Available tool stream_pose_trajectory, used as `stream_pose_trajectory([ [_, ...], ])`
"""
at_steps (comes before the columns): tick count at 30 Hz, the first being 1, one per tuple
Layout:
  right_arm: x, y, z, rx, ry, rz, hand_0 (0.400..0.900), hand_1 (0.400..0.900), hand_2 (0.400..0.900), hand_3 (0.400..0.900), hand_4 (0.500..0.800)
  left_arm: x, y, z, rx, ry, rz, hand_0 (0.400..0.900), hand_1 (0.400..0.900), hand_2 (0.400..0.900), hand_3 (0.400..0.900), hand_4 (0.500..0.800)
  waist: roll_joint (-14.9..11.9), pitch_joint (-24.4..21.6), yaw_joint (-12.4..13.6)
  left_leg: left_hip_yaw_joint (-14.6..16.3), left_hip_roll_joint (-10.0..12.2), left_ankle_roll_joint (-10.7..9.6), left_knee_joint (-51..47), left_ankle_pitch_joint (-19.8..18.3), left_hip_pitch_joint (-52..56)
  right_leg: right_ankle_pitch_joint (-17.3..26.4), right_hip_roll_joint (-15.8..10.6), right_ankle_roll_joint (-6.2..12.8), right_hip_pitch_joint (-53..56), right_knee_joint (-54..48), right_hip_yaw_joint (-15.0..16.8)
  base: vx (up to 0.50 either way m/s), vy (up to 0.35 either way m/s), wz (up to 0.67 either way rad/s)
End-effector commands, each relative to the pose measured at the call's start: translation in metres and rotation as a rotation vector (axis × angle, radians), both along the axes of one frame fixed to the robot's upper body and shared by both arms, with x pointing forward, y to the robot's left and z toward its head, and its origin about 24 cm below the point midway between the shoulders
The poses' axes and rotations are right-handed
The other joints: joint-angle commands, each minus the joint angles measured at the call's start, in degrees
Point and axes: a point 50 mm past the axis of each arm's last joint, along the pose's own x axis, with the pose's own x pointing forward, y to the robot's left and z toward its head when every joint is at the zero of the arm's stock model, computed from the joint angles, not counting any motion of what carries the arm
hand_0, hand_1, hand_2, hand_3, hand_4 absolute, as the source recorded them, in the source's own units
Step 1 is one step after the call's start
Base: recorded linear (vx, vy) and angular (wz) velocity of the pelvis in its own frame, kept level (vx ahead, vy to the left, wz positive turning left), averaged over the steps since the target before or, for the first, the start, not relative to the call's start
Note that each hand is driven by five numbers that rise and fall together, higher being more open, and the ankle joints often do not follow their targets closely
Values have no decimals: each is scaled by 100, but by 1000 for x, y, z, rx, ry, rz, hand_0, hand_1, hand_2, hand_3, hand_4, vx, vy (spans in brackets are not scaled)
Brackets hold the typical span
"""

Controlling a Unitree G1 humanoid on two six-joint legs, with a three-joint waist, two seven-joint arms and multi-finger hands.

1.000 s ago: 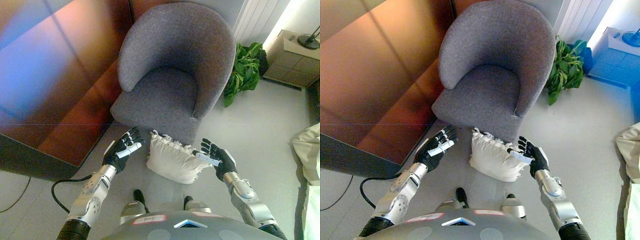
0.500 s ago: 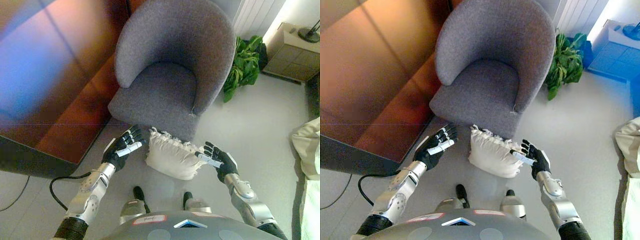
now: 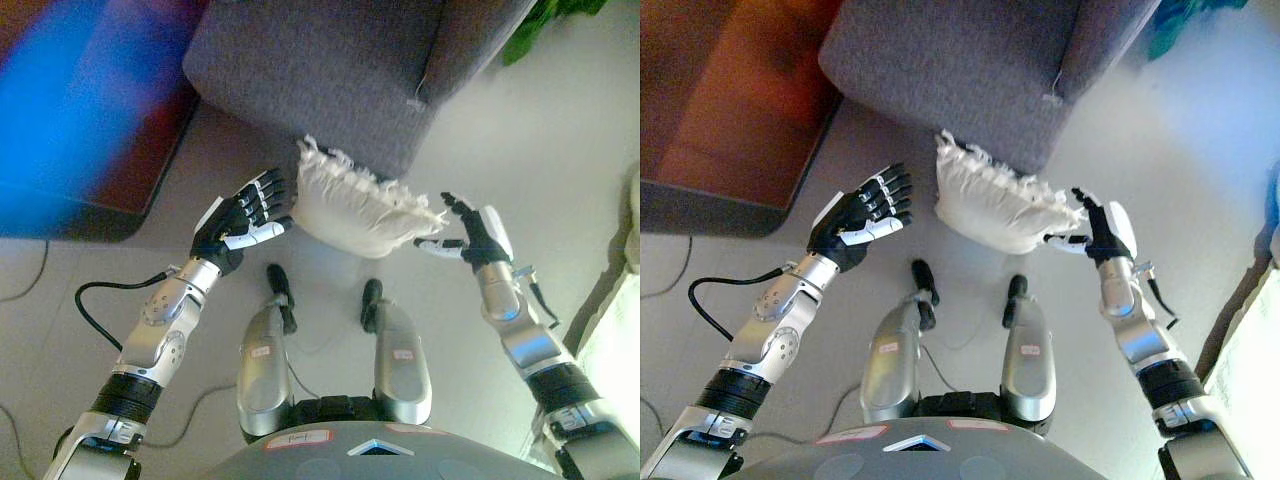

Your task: Pick up the pillow and put it on the sofa.

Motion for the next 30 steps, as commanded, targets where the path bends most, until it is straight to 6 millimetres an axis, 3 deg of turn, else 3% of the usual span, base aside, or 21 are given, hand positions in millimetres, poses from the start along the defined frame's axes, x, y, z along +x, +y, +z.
stream_pose_trajectory([
  [1, 18, -5, 51, -189, -206, 37, 900, 900, 900, 900, 800, 5, -19, 54, -92, -280, -127, 900, 900, 900, 900, 800, 72, -231, 88, -456, 264, -127, 1440, -1279, -442, -49, -23, -75, -444, 498, -24, -19, -60, 13],
  [2, 21, -7, 56, -207, -218, 32, 900, 900, 900, 900, 800, 6, -21, 57, -91, -293, -138, 900, 900, 900, 900, 800, 77, -180, 104, -509, 254, -153, 1688, -1508, -538, -254, -61, -45, -530, 770, -3, -13, -60, 13],
  [8, 37, -9, 83, -244, -299, -5, 900, 900, 900, 900, 800, 12, -34, 79, -82, -358, -202, 900, 900, 900, 900, 800, 115, 5, 224, -650, 222, -22, 2872, -1963, -1444, -693, -230, -174, -1455, 2171, -58, -48, -62, 12],
  [22, 47, -18, 111, -257, -322, -16, 900, 900, 900, 900, 800, 9, -37, 89, -77, -369, -250, 900, 900, 900, 900, 800, 245, 187, 313, -837, 197, 206, 5573, -2863, -3166, -1562, -429, -155, -3145, 4832, 102, -15, -25, 8],
  [30, 58, -22, 128, -211, -246, 4, 900, 900, 900, 900, 800, 12, -34, 90, -70, -340, -245, 900, 900, 900, 900, 800, 279, 262, 376, -868, 209, 215, 6455, -3167, -3756, -1839, -565, -144, -3725, 5749, 223, 23, 14, 6],
])
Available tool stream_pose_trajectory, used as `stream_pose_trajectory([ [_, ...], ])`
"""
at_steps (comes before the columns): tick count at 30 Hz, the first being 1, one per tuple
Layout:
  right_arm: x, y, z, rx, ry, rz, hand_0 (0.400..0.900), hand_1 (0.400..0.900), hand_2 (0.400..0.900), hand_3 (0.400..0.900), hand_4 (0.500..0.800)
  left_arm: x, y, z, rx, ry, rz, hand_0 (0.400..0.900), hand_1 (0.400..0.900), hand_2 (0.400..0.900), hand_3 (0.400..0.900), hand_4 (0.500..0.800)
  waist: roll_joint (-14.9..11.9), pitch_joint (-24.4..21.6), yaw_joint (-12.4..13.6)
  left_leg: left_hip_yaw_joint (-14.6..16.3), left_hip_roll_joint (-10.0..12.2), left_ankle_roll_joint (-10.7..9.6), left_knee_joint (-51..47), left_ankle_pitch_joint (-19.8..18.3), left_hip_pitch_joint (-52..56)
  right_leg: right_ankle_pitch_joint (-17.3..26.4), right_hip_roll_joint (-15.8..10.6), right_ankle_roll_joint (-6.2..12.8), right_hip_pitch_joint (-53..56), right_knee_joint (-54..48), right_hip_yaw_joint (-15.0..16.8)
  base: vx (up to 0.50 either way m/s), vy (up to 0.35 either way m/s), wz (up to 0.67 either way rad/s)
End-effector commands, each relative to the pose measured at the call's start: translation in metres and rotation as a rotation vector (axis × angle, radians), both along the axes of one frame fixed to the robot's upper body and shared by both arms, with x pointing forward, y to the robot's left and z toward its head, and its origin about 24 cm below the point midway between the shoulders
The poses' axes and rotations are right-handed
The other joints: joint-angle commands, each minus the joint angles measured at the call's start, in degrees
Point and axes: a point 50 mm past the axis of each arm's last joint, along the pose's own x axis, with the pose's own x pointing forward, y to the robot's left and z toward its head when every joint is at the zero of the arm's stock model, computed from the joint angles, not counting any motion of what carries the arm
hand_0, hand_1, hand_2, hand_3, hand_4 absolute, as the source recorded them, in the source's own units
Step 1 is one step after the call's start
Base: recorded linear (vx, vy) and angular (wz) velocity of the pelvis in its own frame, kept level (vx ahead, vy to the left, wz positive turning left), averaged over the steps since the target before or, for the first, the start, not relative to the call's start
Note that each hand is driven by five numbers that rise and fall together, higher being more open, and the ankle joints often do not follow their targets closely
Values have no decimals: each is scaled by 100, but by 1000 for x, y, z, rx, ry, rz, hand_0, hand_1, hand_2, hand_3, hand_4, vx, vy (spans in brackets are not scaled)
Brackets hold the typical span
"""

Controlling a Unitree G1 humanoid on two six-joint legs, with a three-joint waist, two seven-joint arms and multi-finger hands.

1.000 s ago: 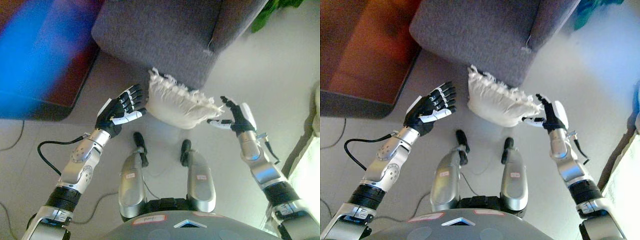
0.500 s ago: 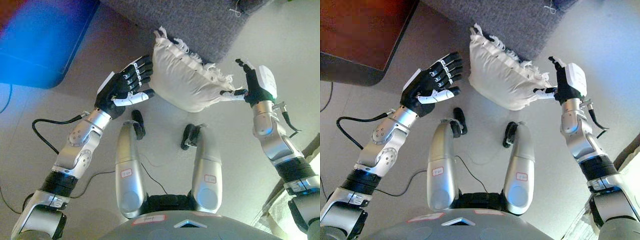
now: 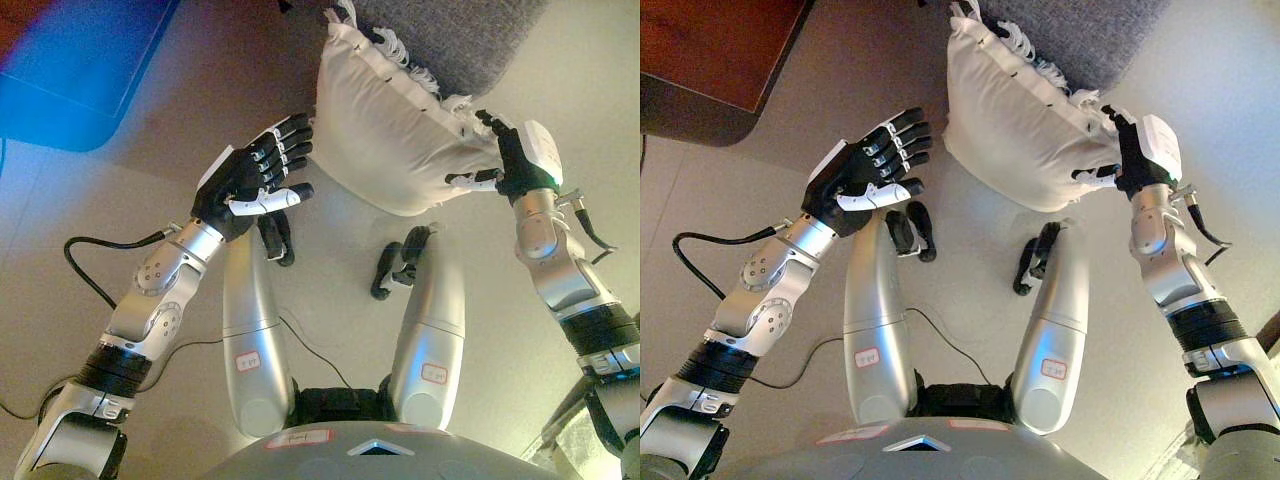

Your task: Pick up the pillow and put it on the sofa.

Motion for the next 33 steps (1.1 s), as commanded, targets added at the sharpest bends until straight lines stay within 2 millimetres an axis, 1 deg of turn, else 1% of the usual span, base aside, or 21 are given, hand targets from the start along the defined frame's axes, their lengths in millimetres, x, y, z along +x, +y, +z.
stream_pose_trajectory([
  [1, 12, -8, 53, -53, -134, 2, 900, 900, 900, 900, 800, -4, -13, 38, -57, -161, -98, 900, 900, 900, 900, 800, 56, -103, 46, 190, -5, 183, 781, -1389, 518, 356, 37, 42, -111, 237, -191, 31, 11, 5],
  [4, 16, -11, 59, -45, -111, -5, 900, 900, 900, 900, 800, -4, -12, 38, -55, -146, -103, 900, 900, 900, 900, 800, 70, -73, 82, 163, -5, 165, 989, -1421, 408, 349, -24, 44, -226, 407, -172, 36, 9, 8],
  [9, 24, -14, 63, -28, -51, -33, 900, 900, 900, 900, 800, -3, -11, 37, -56, -127, -117, 900, 900, 900, 900, 800, 95, -50, 148, 131, 8, 144, 1284, -1495, 313, 323, -94, 39, -333, 638, -147, 34, 13, 7],
  [16, 36, -24, 79, -71, -90, -152, 900, 900, 900, 900, 800, 0, -14, 37, -68, -120, -133, 900, 900, 900, 900, 800, 148, 5, 234, 93, 29, 153, 1716, -1656, 199, 226, -146, 24, -467, 1029, -61, 17, 20, 5],
  [24, 47, -24, 86, -62, -35, -184, 900, 900, 900, 900, 800, 2, -20, 38, -79, -126, -153, 900, 900, 900, 900, 800, 256, 19, 315, 55, -15, 152, 2014, -1802, -47, 152, -225, -9, -741, 1294, 58, -13, 26, 7],
  [27, 50, -24, 85, -43, 18, -191, 900, 900, 900, 900, 800, 2, -21, 39, -82, -130, -163, 900, 900, 900, 900, 800, 281, 19, 347, 41, -31, 142, 2111, -1850, -117, 126, -254, -23, -821, 1388, 90, -5, 16, 7],
  [29, 53, -24, 89, -26, 35, -185, 900, 900, 900, 900, 800, 3, -21, 39, -85, -126, -168, 900, 900, 900, 900, 800, 288, 19, 368, 30, -39, 133, 2192, -1875, -155, 103, -267, -40, -869, 1477, 121, -1, 15, 8],
  [30, 54, -23, 90, -22, 44, -177, 839, 839, 839, 839, 764, 3, -21, 39, -85, -124, -171, 900, 900, 900, 900, 800, 292, 19, 374, 26, -39, 130, 2213, -1883, -171, 92, -265, -44, -895, 1516, 138, 1, 18, 7],
  [31, 55, -22, 90, -20, 55, -168, 400, 400, 400, 400, 500, 3, -21, 39, -85, -122, -174, 900, 900, 900, 900, 800, 293, 19, 379, 27, -44, 126, 2229, -1891, -173, 87, -268, -46, -899, 1532, 143, 5, 19, 6],
  [33, 56, -21, 90, -23, 56, -164, 400, 400, 400, 400, 500, 3, -23, 37, -84, -118, -184, 900, 900, 900, 900, 800, 304, 19, 394, 13, -57, 130, 2258, -1903, -181, 79, -288, -64, -916, 1570, 176, 14, 23, 7],
])
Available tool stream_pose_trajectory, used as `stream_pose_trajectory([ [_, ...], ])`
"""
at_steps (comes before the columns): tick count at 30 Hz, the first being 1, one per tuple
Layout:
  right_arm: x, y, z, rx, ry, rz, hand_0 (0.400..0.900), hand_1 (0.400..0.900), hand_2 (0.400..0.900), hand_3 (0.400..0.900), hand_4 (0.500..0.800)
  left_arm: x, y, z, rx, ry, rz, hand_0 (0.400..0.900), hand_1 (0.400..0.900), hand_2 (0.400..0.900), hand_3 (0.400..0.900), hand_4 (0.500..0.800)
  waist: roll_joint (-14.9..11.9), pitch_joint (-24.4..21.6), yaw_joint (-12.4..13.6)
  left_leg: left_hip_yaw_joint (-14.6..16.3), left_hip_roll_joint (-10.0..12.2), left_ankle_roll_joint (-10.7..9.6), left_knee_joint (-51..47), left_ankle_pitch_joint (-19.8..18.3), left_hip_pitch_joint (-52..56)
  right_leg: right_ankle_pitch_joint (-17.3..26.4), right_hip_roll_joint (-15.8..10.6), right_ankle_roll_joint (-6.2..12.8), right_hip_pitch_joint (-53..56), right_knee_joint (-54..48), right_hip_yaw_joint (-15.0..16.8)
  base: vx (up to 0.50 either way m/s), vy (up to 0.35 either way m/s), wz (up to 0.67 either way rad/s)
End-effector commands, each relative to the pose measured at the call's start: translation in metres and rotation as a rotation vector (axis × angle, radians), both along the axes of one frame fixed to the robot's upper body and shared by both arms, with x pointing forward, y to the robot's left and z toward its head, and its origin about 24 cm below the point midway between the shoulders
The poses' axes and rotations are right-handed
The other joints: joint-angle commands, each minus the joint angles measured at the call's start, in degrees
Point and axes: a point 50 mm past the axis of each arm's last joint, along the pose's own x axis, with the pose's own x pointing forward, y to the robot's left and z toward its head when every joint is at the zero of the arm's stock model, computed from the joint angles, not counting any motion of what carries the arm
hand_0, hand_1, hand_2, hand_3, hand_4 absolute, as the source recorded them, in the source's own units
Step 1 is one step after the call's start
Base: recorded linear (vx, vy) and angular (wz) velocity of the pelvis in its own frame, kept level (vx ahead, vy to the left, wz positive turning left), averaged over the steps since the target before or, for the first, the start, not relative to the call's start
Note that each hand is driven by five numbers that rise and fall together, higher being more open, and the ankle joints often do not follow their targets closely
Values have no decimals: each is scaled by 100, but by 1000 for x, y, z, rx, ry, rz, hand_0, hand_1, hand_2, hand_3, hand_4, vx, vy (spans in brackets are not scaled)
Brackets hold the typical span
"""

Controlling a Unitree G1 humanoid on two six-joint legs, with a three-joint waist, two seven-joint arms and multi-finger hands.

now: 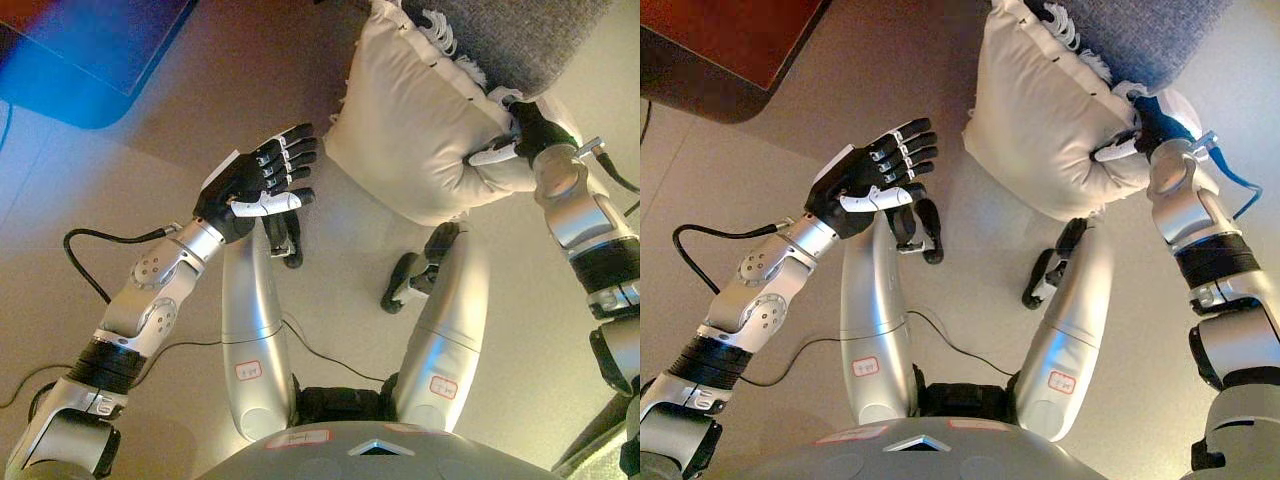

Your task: Pick up the pillow and put it on the sofa.

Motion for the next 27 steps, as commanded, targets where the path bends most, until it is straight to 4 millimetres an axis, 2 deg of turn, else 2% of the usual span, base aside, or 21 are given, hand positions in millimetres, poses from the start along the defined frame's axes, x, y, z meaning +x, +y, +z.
stream_pose_trajectory([
  [1, 11, -3, 49, -29, -139, -3, 400, 400, 400, 400, 500, 0, -24, 37, -111, -168, -132, 900, 900, 900, 900, 800, 243, -6, 240, 12, 73, -85, 1037, -1711, 687, 552, 95, -191, -234, 231, -174, 24, 21, 5],
  [5, 10, -1, 49, -18, -193, 6, 400, 400, 400, 400, 500, -1, -23, 34, -113, -160, -131, 900, 900, 900, 900, 800, 225, -6, 239, 11, 55, -75, 802, -1642, 901, 623, 119, -179, -18, -8, -218, 35, 16, 3],
  [10, 9, 5, 60, -33, -330, 22, 400, 400, 400, 400, 500, 0, -22, 35, -124, -175, -112, 900, 900, 900, 900, 800, 204, -8, 218, 103, 111, -72, 32, -1395, 1371, 858, 233, -145, 539, -897, -404, 1, 11, -3],
  [13, 6, 12, 59, -58, -402, 39, 400, 400, 400, 400, 500, 0, -22, 31, -156, -169, -69, 900, 900, 900, 900, 800, 195, -10, 179, 141, 153, -63, -371, -1230, 1701, 972, 321, -128, 902, -1308, -439, 10, 42, -9],
  [19, -15, 22, 47, -78, -541, 75, 400, 400, 400, 400, 500, -6, -10, 9, -195, -51, 60, 900, 900, 900, 900, 800, 134, -279, 121, 145, 122, -122, -1160, -914, 2327, 1239, 489, -27, 1528, -2149, -434, 70, 21, -6],
  [27, -46, 34, 53, -175, -733, 141, 400, 400, 400, 400, 500, -15, 3, -29, -198, 194, 230, 900, 900, 900, 900, 800, -9, -663, 104, 227, 39, -138, -3305, -267, 3747, 1901, 522, 15, 2874, -4159, -639, 44, 11, 0],
])
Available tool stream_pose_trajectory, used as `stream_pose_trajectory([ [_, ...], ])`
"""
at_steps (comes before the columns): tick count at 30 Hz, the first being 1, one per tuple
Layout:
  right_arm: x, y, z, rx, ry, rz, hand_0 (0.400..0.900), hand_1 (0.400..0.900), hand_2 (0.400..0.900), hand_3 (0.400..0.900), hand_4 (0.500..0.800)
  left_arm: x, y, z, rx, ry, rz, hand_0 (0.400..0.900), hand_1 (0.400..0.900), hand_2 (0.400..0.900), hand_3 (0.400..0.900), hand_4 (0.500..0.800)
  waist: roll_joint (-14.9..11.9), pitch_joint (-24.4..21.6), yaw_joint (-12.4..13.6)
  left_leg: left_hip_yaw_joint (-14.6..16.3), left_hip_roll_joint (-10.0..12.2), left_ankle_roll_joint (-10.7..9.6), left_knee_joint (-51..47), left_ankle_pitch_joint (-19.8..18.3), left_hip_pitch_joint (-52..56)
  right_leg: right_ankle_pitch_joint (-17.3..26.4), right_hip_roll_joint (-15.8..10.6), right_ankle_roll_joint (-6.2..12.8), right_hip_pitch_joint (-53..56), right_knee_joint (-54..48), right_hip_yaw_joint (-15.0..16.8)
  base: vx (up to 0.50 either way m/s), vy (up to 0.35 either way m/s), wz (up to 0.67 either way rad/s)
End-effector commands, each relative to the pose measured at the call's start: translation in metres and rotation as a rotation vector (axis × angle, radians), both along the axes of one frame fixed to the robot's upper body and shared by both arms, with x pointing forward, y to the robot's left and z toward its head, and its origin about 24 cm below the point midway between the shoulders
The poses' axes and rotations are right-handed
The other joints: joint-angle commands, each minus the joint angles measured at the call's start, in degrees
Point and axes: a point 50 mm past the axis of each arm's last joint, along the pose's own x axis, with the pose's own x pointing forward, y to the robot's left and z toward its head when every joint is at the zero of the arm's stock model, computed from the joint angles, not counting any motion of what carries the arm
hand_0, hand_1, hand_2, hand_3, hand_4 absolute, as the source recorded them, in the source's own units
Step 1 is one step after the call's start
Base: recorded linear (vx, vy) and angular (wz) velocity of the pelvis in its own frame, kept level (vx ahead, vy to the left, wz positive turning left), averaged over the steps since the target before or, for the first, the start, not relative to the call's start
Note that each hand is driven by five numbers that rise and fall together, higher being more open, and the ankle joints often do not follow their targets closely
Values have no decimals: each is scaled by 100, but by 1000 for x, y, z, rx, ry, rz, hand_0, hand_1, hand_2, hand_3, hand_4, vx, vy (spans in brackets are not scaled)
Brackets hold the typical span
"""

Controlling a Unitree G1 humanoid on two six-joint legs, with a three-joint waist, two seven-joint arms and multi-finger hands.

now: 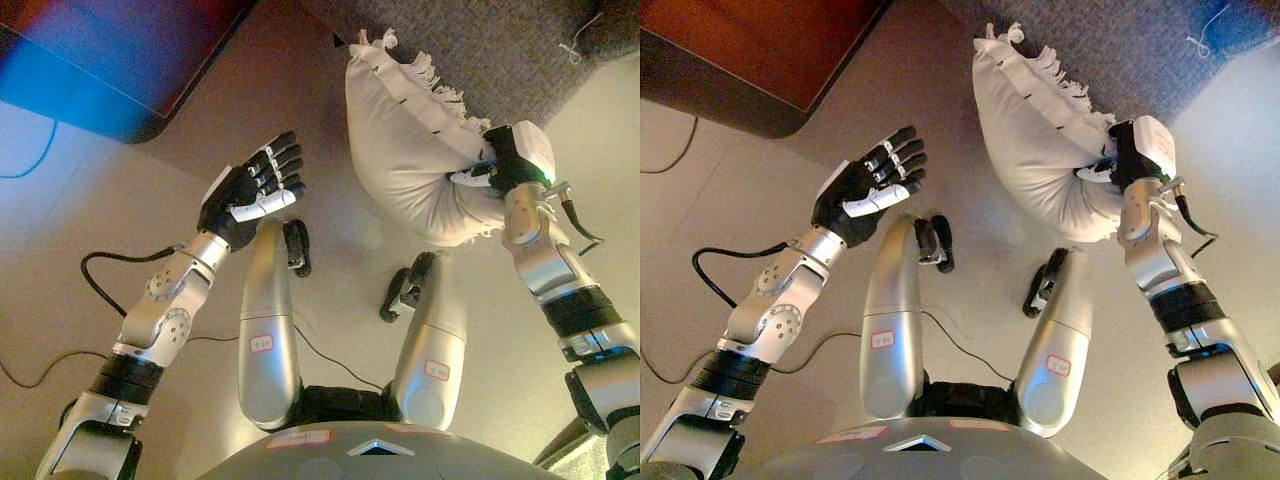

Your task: Pick up the pillow and put it on the sofa.

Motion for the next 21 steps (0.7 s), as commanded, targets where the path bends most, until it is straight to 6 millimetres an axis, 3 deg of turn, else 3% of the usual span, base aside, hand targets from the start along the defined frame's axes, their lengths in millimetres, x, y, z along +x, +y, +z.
stream_pose_trajectory([
  [1, -8, 10, 98, -114, -541, 91, 400, 400, 400, 400, 500, -6, 2, 1, -79, 22, 48, 900, 900, 900, 900, 800, -97, -707, -108, -102, 39, -94, -1071, -335, 1417, 1347, 151, -261, 435, -1420, -130, 66, 10, -5],
  [7, -30, 12, 102, -89, -615, 187, 400, 400, 400, 400, 500, -12, 8, -22, -28, 140, 86, 900, 900, 900, 900, 800, -315, -992, -142, 42, 38, -141, -2758, 491, 2462, 1963, 259, -258, 1594, -3180, -523, -7, 28, -14],
  [16, -66, 9, 90, -68, -597, 288, 400, 400, 400, 400, 500, -32, 9, -49, -29, 247, 67, 900, 900, 900, 900, 800, -428, -1558, -362, 410, -167, -296, -4726, 1088, 4085, 2795, 656, 31, 3248, -5652, -717, 52, 52, -13],
  [21, -67, 5, 100, -133, -565, 320, 400, 400, 400, 400, 500, -40, 4, -61, -39, 310, 31, 900, 900, 900, 900, 800, -465, -1943, -365, 588, -290, -323, -5499, 1228, 4802, 3093, 738, 167, 3960, -6550, -801, 110, 67, -6],
])
